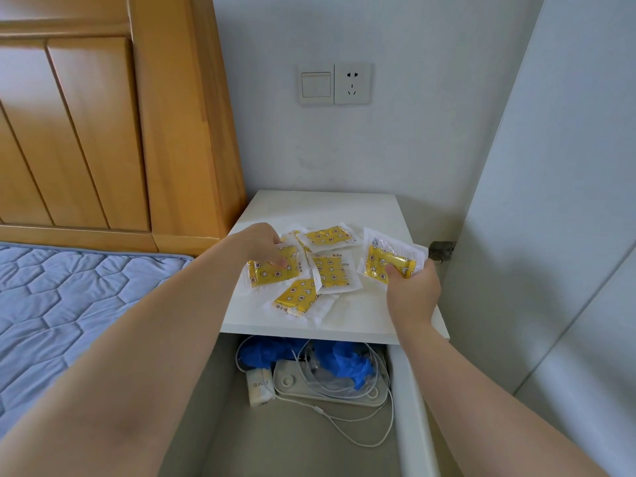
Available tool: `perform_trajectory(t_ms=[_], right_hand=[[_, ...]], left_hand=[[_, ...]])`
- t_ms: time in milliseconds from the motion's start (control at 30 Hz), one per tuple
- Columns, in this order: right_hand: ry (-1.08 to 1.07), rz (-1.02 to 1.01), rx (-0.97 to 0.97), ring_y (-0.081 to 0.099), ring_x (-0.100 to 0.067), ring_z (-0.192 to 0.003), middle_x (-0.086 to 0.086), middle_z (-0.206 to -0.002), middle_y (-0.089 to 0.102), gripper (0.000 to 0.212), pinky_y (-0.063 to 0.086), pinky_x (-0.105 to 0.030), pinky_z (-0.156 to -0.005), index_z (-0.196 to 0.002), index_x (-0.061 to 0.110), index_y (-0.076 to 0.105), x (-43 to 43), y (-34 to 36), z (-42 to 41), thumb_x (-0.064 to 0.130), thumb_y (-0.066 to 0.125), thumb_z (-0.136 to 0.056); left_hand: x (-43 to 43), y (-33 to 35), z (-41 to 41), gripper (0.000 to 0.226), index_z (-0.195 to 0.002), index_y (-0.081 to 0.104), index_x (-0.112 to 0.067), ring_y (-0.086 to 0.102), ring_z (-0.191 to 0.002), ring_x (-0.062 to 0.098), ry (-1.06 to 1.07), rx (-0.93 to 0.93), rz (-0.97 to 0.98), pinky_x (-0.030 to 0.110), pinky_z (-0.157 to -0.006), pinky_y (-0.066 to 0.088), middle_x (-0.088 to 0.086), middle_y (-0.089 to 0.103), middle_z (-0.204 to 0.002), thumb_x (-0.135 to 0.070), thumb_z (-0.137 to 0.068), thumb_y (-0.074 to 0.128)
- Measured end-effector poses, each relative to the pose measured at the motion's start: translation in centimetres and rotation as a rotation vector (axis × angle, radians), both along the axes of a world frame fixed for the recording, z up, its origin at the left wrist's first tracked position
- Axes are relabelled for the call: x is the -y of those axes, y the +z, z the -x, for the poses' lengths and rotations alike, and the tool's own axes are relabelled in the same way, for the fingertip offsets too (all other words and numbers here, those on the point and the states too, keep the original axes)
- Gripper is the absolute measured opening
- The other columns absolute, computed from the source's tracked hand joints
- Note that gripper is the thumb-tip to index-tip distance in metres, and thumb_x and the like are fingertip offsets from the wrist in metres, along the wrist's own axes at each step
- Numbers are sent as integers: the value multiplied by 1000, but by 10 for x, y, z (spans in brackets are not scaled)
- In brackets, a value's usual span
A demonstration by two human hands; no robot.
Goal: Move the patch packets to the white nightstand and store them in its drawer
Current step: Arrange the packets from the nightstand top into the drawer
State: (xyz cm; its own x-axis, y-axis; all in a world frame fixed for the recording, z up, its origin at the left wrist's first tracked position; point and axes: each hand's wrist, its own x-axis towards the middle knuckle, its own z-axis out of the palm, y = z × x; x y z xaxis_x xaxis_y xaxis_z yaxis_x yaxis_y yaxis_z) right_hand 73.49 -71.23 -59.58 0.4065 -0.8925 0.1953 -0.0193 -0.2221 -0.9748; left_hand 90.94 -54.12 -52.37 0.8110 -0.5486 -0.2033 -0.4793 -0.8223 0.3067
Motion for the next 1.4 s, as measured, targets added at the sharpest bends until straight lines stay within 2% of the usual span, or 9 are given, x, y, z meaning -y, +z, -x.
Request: perform_trajectory(t_ms=[167,333,433,533,733,900,1067,1267,1400], right_hand=[[17,11,-21,55,-16,-83,-1,-92,58,21,36,-15,-57,-100,10,55,-2,1,-1,12,68,-85],[57,-32,-63,51,-17,-77,3,-77,53,18,32,-12,-53,-91,11,55,-2,9,12,14,71,-83],[85,-290,25,53,-20,-76,4,-72,55,16,40,-20,-55,-83,14,57,-5,18,33,10,72,-81],[111,-705,223,59,-20,-83,-4,-90,62,17,52,-31,-69,-92,11,59,-16,26,65,2,70,-82],[310,-1051,432,70,-19,-62,-6,-75,72,10,52,-24,-42,-102,5,60,-62,21,128,7,60,-91],[454,-1107,440,71,-19,-66,-6,-75,74,12,58,-28,-64,-96,8,61,-98,2,156,8,50,-96],[480,-1196,348,63,-31,-100,-16,-114,64,30,56,-27,-52,-122,7,54,-123,-41,162,2,48,-93],[553,-1078,1,67,-29,-99,-15,-108,70,31,57,-38,-80,-118,9,57,-129,-63,143,-1,56,-89],[601,-977,-76,72,-26,-84,-12,-93,73,24,60,-37,-63,-108,9,58,-122,-67,119,-4,53,-89]], left_hand=[[-8,8,12,30,-66,53,-11,42,-57,13,57,92,130,23,-52,33,-1,43,-60,-26,-80,75],[-14,12,47,40,-100,59,10,44,-58,21,138,101,408,24,-49,25,16,55,-80,-24,-83,73],[-15,15,76,29,-76,49,-8,38,-59,18,106,101,447,23,-51,27,5,41,-63,-24,-83,73],[-14,13,108,33,-76,44,-12,40,-62,18,97,52,517,26,-55,32,3,42,-70,-28,-83,72],[-30,-25,185,19,-102,59,-13,61,-78,19,342,-378,889,31,-68,52,-1,62,-86,-29,-92,62],[-66,-65,214,32,-121,56,-10,65,-92,28,645,-800,1138,49,-88,53,6,66,-101,-29,-95,58],[-102,-99,224,30,-126,50,-7,62,-100,28,827,-828,1095,43,-87,53,8,62,-105,-19,-99,50],[-128,-121,218,32,-128,47,-13,61,-94,20,719,-511,800,32,-76,51,6,61,-115,-20,-97,53],[-147,-129,206,45,-130,44,-23,62,-85,16,502,-484,638,28,-66,53,1,59,-112,-19,-90,65]])
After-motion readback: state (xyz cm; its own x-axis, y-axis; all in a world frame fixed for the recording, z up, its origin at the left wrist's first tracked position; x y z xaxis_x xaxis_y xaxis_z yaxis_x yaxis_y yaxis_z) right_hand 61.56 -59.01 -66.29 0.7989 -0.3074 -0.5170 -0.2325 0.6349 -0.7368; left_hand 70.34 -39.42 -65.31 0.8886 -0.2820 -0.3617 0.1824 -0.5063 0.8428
